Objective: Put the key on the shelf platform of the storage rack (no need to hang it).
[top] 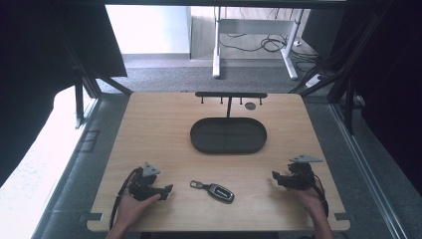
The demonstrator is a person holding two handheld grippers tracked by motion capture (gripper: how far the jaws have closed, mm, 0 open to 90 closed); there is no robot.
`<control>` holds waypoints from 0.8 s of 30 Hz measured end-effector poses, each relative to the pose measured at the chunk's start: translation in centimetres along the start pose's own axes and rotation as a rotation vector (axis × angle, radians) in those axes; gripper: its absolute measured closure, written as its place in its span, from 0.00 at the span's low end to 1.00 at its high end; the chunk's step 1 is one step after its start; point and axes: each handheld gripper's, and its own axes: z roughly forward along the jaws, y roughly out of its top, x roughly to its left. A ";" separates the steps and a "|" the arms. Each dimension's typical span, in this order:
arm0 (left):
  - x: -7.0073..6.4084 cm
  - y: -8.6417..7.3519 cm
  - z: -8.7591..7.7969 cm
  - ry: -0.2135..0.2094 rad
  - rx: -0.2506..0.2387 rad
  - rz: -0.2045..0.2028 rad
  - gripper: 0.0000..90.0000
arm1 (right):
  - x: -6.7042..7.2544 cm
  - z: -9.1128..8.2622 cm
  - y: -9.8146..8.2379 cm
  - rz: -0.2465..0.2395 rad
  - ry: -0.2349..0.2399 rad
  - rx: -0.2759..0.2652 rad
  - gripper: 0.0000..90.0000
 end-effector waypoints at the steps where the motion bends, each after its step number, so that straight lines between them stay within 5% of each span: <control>1: 0.0 0.0 0.0 -0.001 0.001 0.001 0.23 | 0.0 0.0 0.0 -0.003 0.001 0.003 0.30; 24: -0.1 0.1 0.1 -0.002 0.001 0.012 0.23 | 0.6 -1.2 0.6 -0.034 0.035 -0.027 0.37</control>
